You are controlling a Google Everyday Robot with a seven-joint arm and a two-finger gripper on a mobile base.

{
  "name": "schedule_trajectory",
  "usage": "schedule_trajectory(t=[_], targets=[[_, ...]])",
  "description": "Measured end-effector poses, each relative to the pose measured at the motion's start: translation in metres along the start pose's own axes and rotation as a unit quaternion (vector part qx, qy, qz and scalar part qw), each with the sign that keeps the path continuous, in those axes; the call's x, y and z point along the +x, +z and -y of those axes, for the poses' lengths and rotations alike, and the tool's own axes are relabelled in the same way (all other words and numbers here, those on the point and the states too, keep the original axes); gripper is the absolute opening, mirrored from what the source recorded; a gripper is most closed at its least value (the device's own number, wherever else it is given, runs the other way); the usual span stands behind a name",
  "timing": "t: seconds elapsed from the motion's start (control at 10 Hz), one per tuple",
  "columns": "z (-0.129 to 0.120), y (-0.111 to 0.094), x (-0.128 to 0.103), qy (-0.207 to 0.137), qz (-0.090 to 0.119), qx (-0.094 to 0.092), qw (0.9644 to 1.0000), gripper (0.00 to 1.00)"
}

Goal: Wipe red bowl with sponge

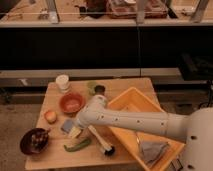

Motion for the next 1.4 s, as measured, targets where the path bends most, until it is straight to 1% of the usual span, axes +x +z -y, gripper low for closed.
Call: schedule_trajectory(t=[0.2,0.3,0.5,0.6,0.7,0.8,0.9,1.1,1.3,1.4], targets=[[0.006,0.009,0.004,-0.018,-0.006,0.016,0.9997,0.80],[0.012,0.019,0.011,-0.032,-0.008,0.026,0.9991,0.80],[0.015,0.031,0.007,-0.040,-0.001,0.034,0.9986,0.80],[0.016,0.036,0.003,-0.041,0.005,0.035,0.9985,0.80],[0.016,0.038,0.001,-0.041,0.009,0.035,0.9985,0.75],[0.017,0.039,-0.001,-0.039,0.011,0.034,0.9986,0.67],[0.016,0.038,-0.004,-0.035,0.013,0.030,0.9989,0.55],[0.013,0.032,-0.007,-0.031,0.013,0.020,0.9992,0.37],[0.008,0.015,-0.004,-0.030,0.009,0.000,0.9995,0.15],[0.006,0.005,0.000,-0.032,0.005,-0.009,0.9994,0.06]])
